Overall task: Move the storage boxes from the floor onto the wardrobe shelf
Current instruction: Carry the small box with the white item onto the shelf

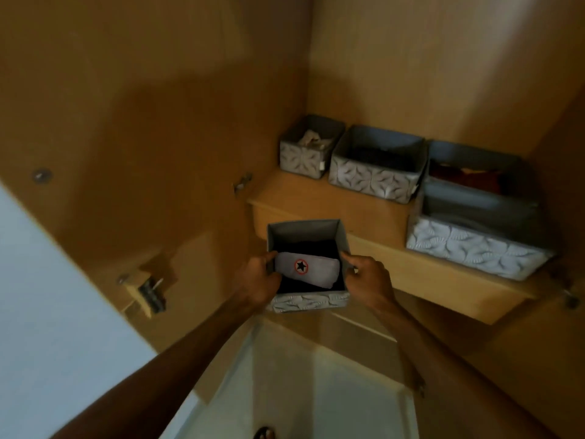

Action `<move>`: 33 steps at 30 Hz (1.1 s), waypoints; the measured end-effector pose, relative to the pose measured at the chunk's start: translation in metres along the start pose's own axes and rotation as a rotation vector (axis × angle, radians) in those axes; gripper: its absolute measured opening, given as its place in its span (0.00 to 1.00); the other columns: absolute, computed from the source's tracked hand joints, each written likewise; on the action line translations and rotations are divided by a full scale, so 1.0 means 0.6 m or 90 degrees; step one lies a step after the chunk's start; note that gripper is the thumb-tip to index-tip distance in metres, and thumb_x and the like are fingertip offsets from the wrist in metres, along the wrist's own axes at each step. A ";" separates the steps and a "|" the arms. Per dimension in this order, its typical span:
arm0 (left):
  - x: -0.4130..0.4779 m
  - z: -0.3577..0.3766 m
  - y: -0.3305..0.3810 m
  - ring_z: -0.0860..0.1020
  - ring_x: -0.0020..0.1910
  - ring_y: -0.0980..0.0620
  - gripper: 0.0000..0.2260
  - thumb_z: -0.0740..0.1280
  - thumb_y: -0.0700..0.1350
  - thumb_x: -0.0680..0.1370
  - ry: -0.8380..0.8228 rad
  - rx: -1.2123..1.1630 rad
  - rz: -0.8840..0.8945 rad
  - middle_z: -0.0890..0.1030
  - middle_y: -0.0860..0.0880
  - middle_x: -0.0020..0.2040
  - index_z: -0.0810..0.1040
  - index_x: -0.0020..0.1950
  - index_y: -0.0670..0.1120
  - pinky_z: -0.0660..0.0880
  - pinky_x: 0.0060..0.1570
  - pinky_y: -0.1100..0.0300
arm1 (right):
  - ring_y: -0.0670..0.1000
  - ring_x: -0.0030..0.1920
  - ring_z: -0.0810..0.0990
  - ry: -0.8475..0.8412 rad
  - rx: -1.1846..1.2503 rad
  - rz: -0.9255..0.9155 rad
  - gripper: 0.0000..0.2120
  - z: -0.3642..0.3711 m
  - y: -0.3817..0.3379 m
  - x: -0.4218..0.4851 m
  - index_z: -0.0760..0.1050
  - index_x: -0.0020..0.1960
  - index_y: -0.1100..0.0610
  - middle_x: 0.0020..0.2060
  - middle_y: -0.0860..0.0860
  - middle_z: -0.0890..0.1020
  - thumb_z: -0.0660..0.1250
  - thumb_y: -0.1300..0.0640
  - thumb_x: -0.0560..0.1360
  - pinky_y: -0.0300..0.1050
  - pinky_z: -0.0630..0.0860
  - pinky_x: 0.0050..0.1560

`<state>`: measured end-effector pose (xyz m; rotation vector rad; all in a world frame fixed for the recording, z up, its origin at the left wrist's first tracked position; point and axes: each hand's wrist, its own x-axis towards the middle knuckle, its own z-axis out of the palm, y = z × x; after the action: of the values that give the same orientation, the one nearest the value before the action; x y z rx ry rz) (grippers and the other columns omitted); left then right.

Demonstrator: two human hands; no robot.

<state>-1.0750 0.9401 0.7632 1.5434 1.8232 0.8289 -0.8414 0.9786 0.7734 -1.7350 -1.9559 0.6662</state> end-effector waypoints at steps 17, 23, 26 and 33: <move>0.457 -0.005 0.087 0.81 0.50 0.41 0.16 0.59 0.48 0.73 0.007 0.073 0.075 0.83 0.42 0.51 0.82 0.51 0.44 0.79 0.50 0.43 | 0.56 0.59 0.79 0.038 0.068 0.036 0.23 -0.045 -0.001 0.375 0.74 0.68 0.51 0.64 0.54 0.79 0.60 0.62 0.74 0.44 0.74 0.58; 0.498 -0.010 0.117 0.80 0.50 0.42 0.09 0.62 0.44 0.80 0.022 0.071 0.071 0.82 0.42 0.52 0.79 0.56 0.44 0.78 0.51 0.45 | 0.58 0.51 0.83 -0.029 0.172 0.080 0.23 -0.022 0.004 0.456 0.75 0.66 0.53 0.61 0.56 0.80 0.62 0.63 0.72 0.56 0.81 0.52; 0.495 -0.005 0.104 0.78 0.48 0.47 0.09 0.61 0.43 0.80 0.030 0.102 0.091 0.81 0.46 0.51 0.78 0.56 0.44 0.74 0.42 0.57 | 0.57 0.54 0.82 -0.013 0.155 0.060 0.22 -0.011 -0.003 0.471 0.76 0.65 0.54 0.61 0.56 0.80 0.65 0.63 0.72 0.55 0.79 0.56; 0.482 0.000 0.046 0.76 0.56 0.46 0.20 0.55 0.57 0.79 0.080 0.204 0.196 0.76 0.45 0.61 0.76 0.63 0.48 0.75 0.53 0.51 | 0.55 0.61 0.79 -0.017 0.233 0.070 0.20 0.025 -0.028 0.498 0.74 0.67 0.57 0.64 0.55 0.78 0.65 0.63 0.74 0.52 0.76 0.62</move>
<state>-1.0990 1.2295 0.7698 2.0560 1.9049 0.8149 -0.8987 1.2725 0.7746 -1.6167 -1.6362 1.0191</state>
